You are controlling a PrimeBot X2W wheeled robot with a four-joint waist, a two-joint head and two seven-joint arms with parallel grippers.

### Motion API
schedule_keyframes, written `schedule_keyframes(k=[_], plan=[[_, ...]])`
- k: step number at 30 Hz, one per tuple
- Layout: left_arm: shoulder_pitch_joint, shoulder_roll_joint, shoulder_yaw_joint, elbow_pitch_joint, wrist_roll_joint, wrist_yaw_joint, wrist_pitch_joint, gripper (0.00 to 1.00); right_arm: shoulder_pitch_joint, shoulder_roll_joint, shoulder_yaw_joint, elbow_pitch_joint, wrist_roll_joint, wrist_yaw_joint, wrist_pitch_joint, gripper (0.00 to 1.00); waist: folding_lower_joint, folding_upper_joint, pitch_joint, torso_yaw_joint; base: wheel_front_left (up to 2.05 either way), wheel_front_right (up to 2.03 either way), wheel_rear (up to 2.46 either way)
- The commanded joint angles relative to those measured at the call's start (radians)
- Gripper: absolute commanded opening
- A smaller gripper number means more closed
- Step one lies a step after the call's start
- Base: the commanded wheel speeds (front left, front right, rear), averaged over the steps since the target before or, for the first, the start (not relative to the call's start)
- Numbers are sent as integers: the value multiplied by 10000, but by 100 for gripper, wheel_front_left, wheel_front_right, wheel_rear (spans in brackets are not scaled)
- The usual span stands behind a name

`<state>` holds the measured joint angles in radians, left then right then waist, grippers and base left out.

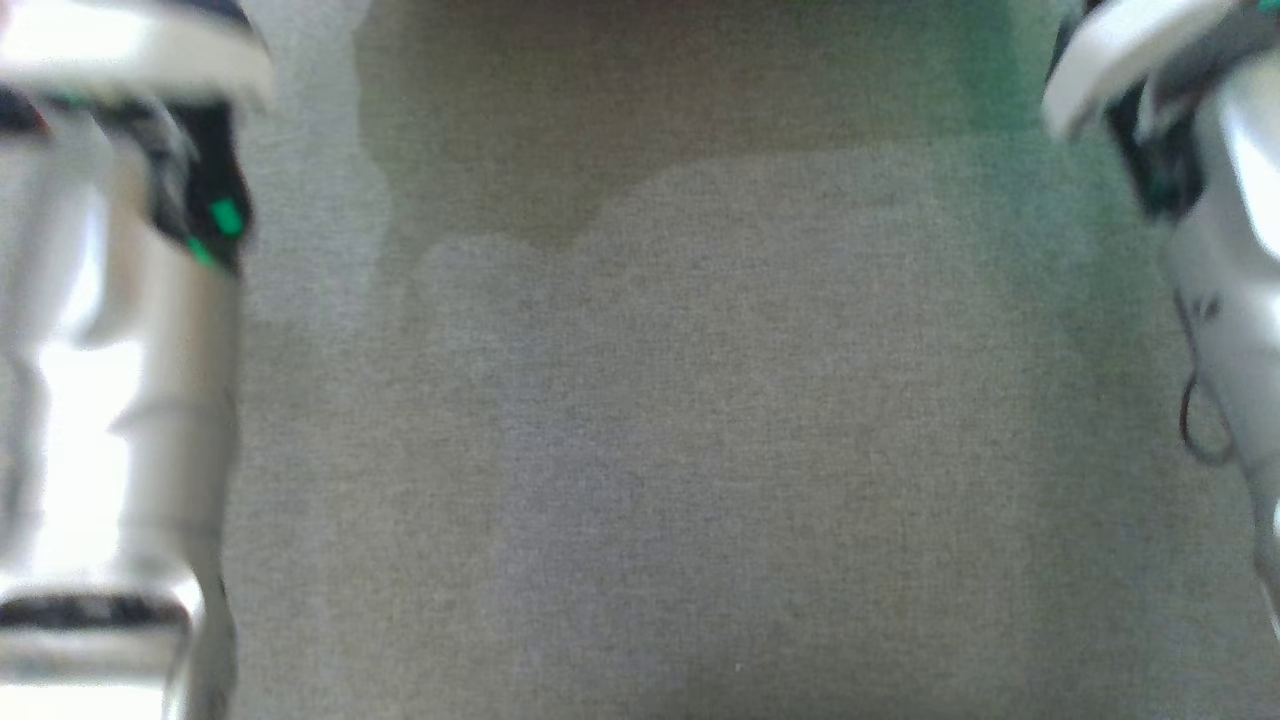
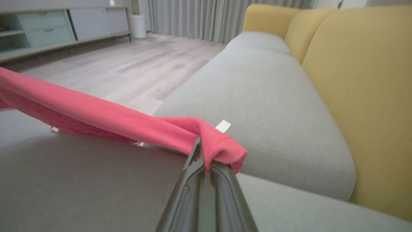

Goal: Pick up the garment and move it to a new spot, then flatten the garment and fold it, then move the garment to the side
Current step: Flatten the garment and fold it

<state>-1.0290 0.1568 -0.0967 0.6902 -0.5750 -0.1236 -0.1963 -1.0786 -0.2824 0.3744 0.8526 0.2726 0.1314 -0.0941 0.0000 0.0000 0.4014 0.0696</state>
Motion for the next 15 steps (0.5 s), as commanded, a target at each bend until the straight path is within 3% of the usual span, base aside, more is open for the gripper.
schedule_keyframes(k=[1, 15], plan=[[349, 434, -22, -353, -64, -27, -36, 0, 319, -237, 435, -239, 394, -7, 281, 0, 0, 0, -245, 85, 0, 0, 0], [4443, 1003, -1252, -2218, -288, -41, 753, 0, 3086, -2047, 2860, -1733, 3230, -7, 2329, 0, 0, 0, -1618, -10, 0, 0, 0]])
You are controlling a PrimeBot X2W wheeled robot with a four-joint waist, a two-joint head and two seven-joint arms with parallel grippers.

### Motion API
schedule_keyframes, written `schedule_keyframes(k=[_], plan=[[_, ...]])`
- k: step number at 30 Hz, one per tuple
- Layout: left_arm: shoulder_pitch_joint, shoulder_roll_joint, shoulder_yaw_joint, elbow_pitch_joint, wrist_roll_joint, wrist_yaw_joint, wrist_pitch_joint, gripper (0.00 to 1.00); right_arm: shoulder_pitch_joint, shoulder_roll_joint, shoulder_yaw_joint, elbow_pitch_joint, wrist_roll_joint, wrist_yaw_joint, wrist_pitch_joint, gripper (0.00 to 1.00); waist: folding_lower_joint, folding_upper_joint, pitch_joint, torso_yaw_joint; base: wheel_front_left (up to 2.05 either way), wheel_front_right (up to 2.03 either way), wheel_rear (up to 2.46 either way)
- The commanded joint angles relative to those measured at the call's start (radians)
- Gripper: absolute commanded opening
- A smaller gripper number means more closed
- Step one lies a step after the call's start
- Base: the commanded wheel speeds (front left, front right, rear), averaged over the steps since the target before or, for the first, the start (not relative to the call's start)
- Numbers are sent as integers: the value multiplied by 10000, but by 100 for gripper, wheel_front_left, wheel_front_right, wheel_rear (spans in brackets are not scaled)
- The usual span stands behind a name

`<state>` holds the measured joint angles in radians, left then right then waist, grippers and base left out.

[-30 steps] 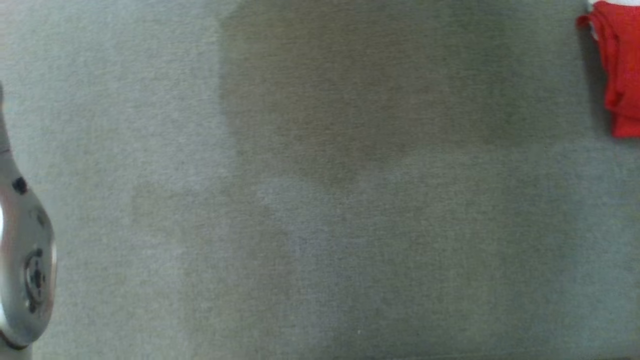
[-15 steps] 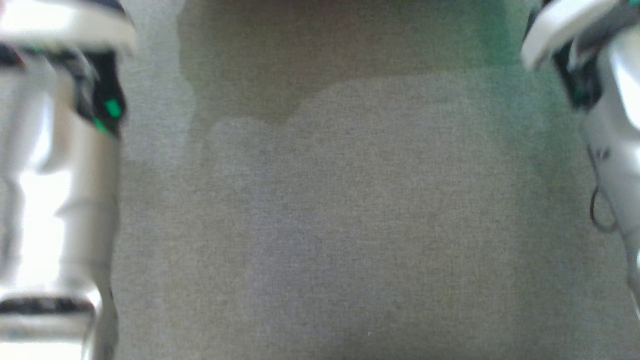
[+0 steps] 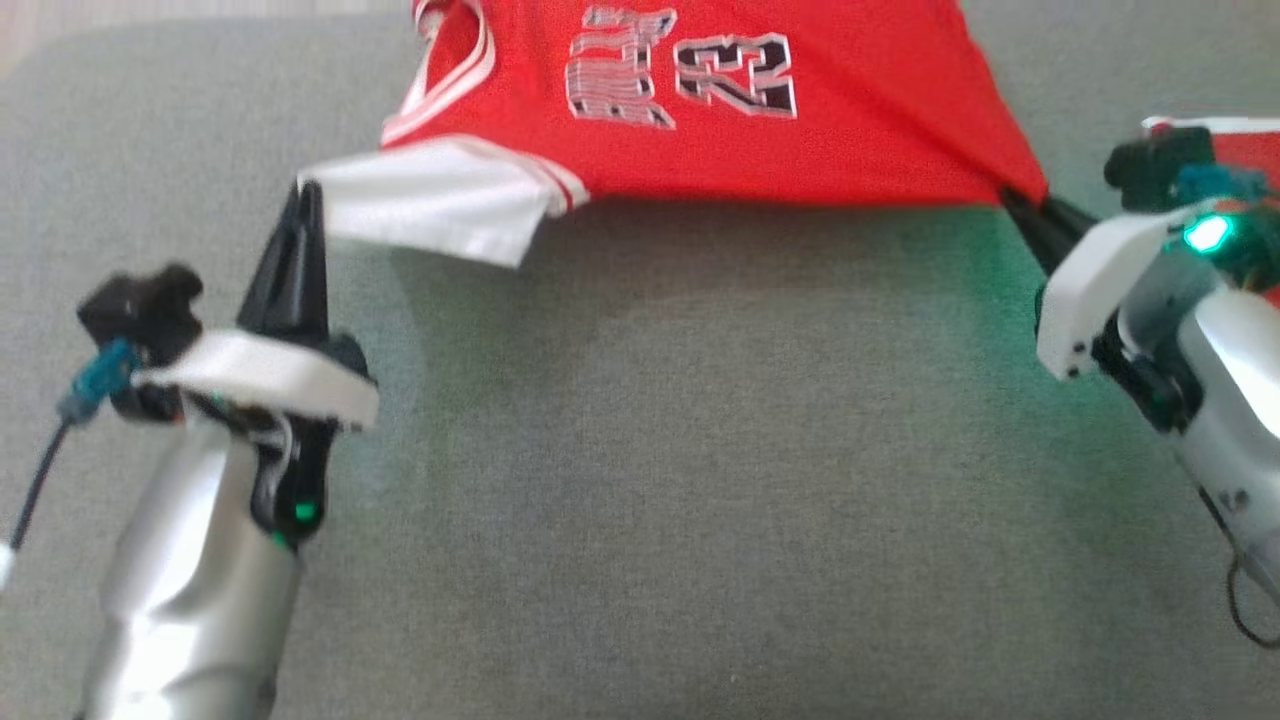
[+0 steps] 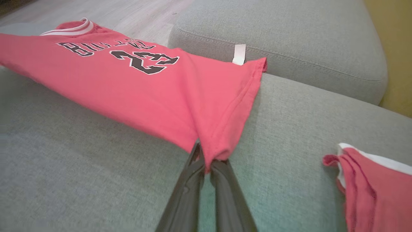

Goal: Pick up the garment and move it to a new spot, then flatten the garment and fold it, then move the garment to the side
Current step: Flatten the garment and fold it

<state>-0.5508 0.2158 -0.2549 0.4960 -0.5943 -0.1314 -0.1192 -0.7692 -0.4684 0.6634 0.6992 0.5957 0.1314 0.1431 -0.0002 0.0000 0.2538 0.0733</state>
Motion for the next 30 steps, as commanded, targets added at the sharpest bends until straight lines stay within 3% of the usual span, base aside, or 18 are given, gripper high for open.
schedule_keyframes(k=[1, 10, 16, 24, 30], plan=[[-94, 441, 324, -477, -121, 82, 45, 0, 137, -325, 60, -347, 147, -7, 48, 0, 2, 0, -242, -61, 0, 0, 0], [2042, 688, 321, -2403, -279, 735, 584, 0, 1614, -1327, 771, -1842, 1341, -7, 984, 0, 2, 0, -1241, -231, 0, 0, 0], [3290, 753, 285, -3505, -356, 1141, 845, 0, 2455, -1661, 888, -2600, 1832, -7, 1384, 0, 2, 0, -1847, -333, 0, 0, 0], [4527, 797, 92, -4936, -348, 1593, 1218, 0, 3460, -1998, 458, -3606, 2085, -7, 1641, 0, 2, 0, -2131, -356, 0, 0, 0], [4544, 901, 57, -5304, -270, 1730, 1366, 0, 3762, -1884, -144, -4058, 1795, -7, 1663, 0, 2, 0, -1822, -356, 0, 0, 0]])
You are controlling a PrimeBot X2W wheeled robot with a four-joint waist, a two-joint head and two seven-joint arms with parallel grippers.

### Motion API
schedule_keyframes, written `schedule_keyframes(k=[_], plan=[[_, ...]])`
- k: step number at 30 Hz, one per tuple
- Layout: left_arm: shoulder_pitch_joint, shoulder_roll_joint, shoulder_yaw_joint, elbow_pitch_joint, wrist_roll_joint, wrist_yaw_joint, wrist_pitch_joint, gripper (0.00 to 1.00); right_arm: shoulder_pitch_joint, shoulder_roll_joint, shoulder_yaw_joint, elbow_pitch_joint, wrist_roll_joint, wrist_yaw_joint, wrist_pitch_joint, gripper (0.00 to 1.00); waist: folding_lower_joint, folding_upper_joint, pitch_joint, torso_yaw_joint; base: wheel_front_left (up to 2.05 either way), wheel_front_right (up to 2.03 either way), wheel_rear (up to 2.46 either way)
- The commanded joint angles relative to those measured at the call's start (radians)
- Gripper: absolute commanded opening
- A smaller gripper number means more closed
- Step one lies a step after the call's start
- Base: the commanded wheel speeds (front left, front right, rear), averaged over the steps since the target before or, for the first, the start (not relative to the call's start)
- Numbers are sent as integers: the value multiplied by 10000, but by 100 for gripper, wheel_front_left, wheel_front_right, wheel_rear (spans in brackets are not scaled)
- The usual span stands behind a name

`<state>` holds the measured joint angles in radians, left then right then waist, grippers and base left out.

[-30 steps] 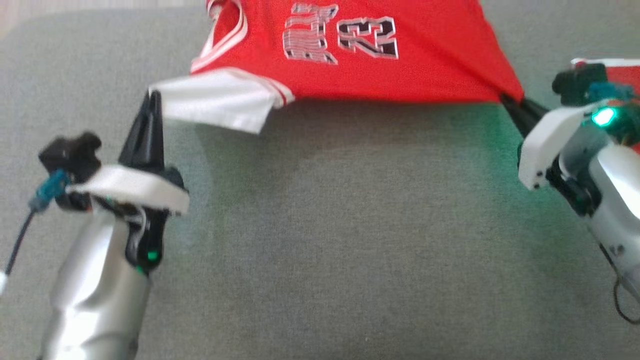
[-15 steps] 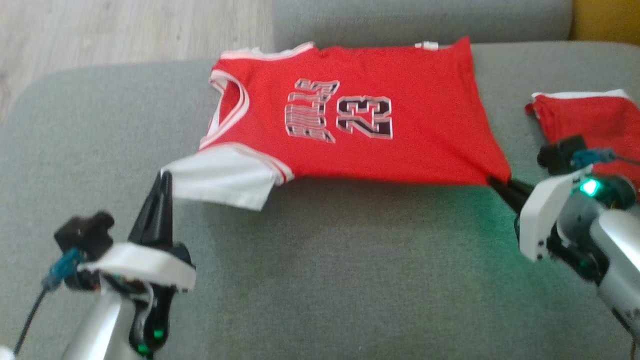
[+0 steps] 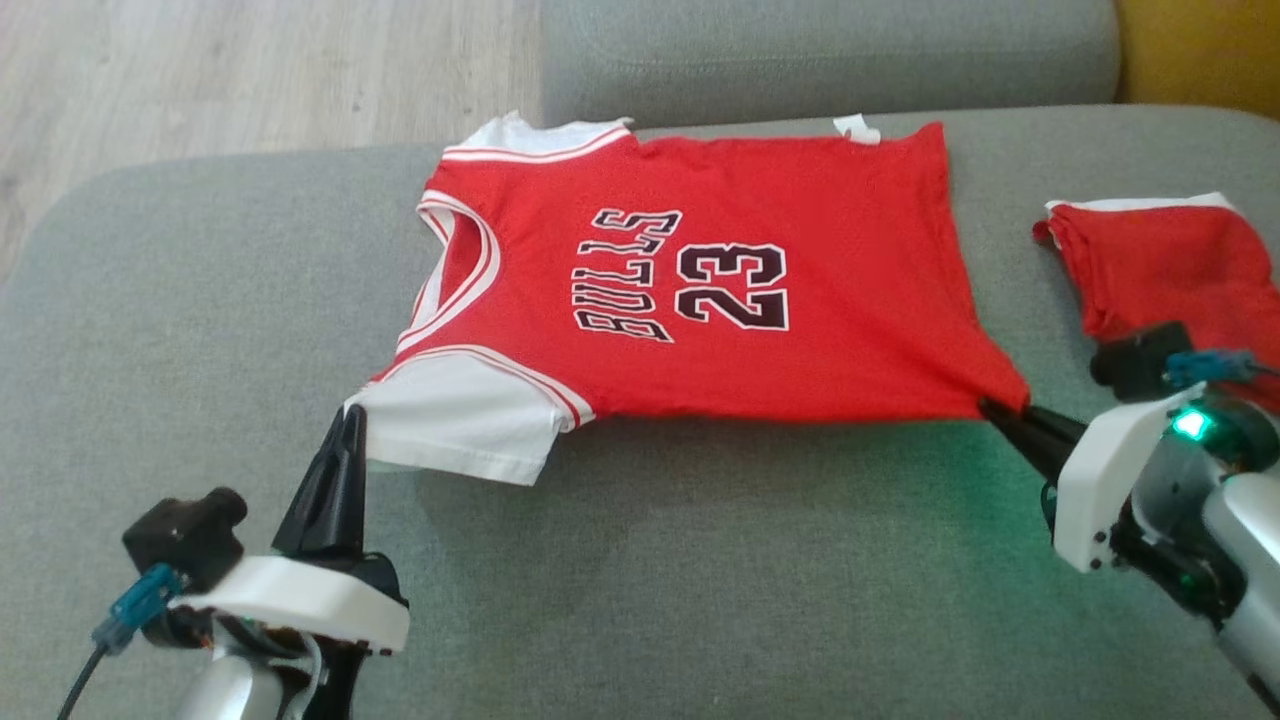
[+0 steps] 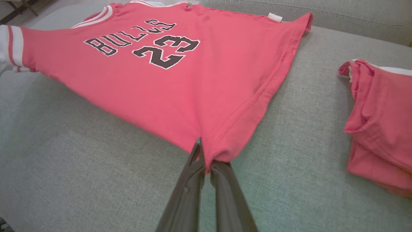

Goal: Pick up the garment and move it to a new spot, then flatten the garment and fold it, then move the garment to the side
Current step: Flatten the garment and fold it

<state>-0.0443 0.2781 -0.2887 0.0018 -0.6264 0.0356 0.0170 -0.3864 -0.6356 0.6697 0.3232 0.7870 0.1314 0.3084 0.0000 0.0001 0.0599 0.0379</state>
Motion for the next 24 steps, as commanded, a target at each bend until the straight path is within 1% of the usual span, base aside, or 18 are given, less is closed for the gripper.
schedule_keyframes(k=[1, 5, 11, 15, 24], plan=[[-596, 310, 397, -352, 69, 70, 40, 0, -79, -175, -315, -333, -207, -7, 22, 0, 0, -1, 191, -6, 0, 0, 0], [-950, 425, 375, -195, 160, 61, 177, 0, -188, -26, -618, -394, -456, -7, 109, 0, 0, -1, 421, -15, 0, 0, 0], [-2077, 475, 367, 415, 173, -56, 409, 0, -629, 391, -1100, -438, -903, -7, 464, 0, 0, -1, 891, -78, 0, 0, 0], [-3050, 576, 361, 1174, 233, -102, 708, 0, -1022, 731, -1365, -270, -1131, -7, 766, 0, 0, -1, 1210, -128, 0, 0, 0], [-5356, 894, -52, 3057, 694, -562, 1302, 0, -2168, 1455, -1518, 556, -1556, -7, 1392, 0, 0, -1, 1955, -240, 0, 0, 0]])
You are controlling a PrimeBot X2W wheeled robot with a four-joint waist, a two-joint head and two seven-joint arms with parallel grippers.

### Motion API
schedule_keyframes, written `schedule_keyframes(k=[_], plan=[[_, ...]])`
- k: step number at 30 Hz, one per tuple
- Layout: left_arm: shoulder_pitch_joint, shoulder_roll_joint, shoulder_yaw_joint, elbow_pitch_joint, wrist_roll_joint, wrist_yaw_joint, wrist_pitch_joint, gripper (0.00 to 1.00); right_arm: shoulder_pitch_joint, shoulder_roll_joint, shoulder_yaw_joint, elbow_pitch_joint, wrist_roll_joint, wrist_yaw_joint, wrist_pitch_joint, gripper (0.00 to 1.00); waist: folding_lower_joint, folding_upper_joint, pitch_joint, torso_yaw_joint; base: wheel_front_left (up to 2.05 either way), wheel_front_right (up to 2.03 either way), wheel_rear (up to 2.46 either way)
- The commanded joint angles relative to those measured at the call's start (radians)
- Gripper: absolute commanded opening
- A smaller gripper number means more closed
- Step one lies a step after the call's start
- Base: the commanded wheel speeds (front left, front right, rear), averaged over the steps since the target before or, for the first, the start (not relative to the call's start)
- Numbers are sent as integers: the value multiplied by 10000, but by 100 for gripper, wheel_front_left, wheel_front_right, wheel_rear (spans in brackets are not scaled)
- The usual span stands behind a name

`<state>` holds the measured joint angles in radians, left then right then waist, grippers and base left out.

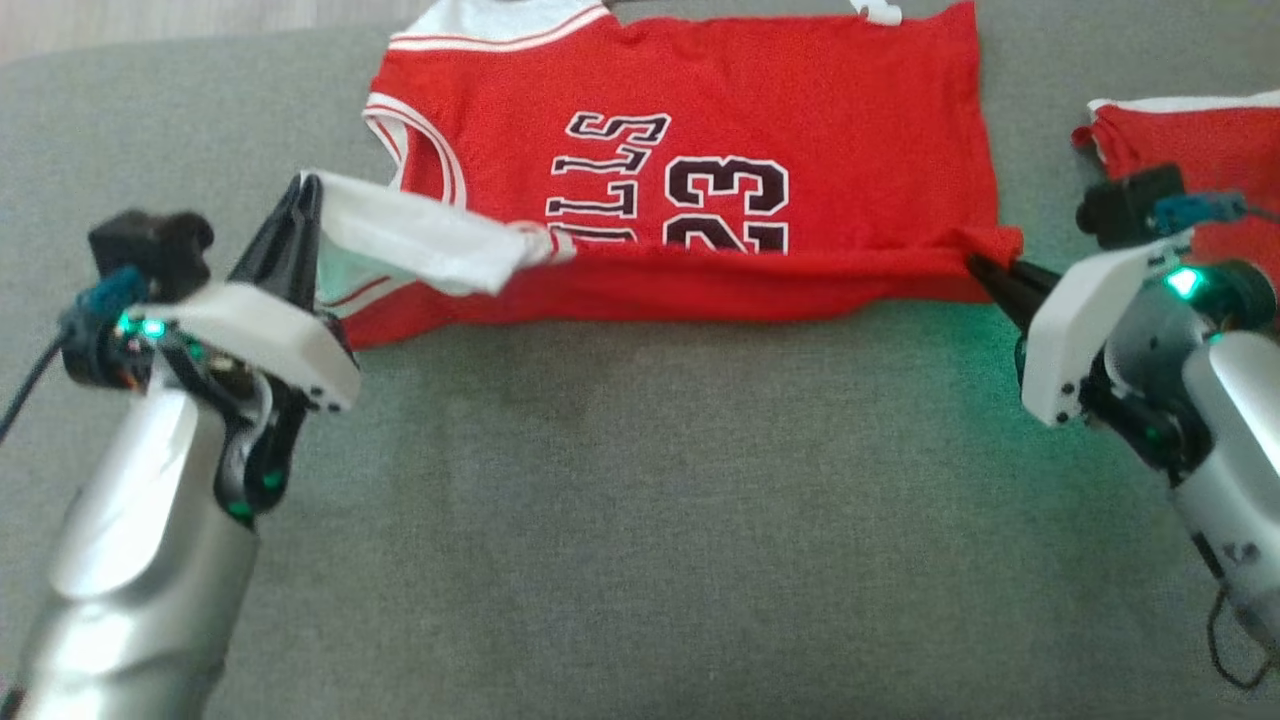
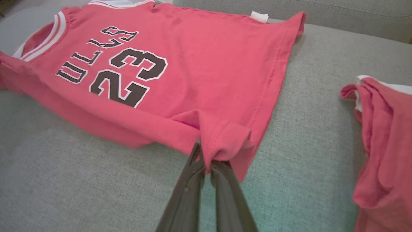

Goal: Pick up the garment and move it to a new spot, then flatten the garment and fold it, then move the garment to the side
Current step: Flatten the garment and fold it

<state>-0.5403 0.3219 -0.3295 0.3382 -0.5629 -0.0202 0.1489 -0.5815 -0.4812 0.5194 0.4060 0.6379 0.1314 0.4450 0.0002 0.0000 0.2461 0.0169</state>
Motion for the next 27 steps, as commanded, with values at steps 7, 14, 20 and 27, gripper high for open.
schedule_keyframes(k=[7, 14, 20, 27], plan=[[-1735, 616, -145, 1288, 517, -364, 306, 0, -1024, 252, 299, 467, -206, -7, 169, 0, -2, 0, 545, -88, 0, 0, 0], [-2972, 467, -425, 2651, 876, -504, -100, 0, -1947, 370, 676, 1240, -349, -7, -62, 0, -2, 0, 1010, -68, 0, 0, 0], [-3910, 88, -322, 3669, 1042, -295, -1366, 100, -2881, 604, 364, 2136, -906, -7, -1584, 100, -2, 0, 1217, -32, 0, 0, 0], [-4125, -461, 305, 3924, 587, -206, -3459, 100, -3119, 787, 17, 2423, -1839, -7, -4442, 100, -2, 0, 934, 51, 0, 0, 0]])
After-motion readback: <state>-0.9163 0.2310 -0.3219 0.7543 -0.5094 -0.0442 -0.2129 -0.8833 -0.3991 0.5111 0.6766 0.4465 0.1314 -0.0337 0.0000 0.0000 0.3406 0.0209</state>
